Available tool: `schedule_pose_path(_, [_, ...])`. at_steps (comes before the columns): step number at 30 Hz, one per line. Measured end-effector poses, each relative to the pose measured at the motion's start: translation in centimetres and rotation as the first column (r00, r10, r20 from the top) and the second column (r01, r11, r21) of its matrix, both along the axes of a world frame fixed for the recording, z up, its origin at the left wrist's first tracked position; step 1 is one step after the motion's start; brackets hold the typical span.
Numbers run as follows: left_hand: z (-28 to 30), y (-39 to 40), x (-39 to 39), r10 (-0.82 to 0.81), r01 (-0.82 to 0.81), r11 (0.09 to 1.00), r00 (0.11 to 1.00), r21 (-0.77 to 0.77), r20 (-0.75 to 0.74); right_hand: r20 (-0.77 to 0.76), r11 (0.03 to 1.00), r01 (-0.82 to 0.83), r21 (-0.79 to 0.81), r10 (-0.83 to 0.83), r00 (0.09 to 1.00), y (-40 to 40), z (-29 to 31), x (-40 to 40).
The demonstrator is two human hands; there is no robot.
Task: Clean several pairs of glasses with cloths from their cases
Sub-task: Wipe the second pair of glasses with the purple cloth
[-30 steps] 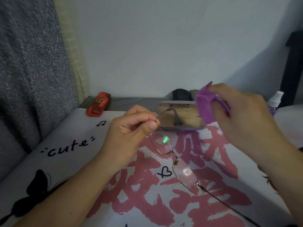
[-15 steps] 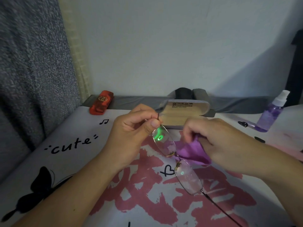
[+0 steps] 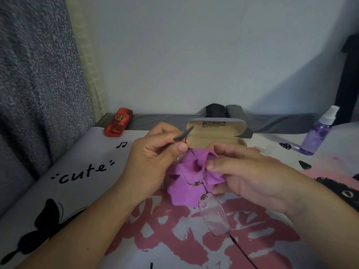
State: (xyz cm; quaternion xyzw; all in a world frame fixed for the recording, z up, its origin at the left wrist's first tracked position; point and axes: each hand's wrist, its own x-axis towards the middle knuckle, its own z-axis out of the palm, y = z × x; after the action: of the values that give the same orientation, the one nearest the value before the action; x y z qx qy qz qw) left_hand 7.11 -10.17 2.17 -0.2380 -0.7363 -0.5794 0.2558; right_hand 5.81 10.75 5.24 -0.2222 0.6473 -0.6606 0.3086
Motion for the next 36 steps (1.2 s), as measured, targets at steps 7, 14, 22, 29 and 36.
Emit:
schedule_pose_path(7, [-0.2,0.0,0.2,-0.018,0.018,0.999,1.000,-0.031,-0.009,0.034,0.983,-0.133,-0.127,0.138,0.990,-0.5,0.4,0.6])
schedule_pose_path(14, [0.5,0.0,0.6,0.034,-0.038,0.995,0.998,-0.091,-0.045,0.101,0.987,-0.115,-0.109,0.126,0.987,0.0,-0.1,-0.1])
schedule_pose_path(22, [0.3,0.9,1.1,0.127,-0.158,0.965,0.980,-0.209,-0.153,-0.159,0.992,0.124,0.039,-0.116,0.980,-1.4,-0.8,0.4])
schedule_pose_path(29, [-0.2,0.9,0.6,0.075,-0.091,0.977,0.993,-0.192,-0.087,-0.043,0.991,0.106,0.085,-0.103,0.994,-0.8,-0.4,0.7])
schedule_pose_path(36, [-0.2,0.9,0.8,0.091,-0.110,0.977,0.990,-0.180,-0.110,-0.099,0.977,0.198,0.078,-0.190,0.977,-1.6,-0.6,0.8])
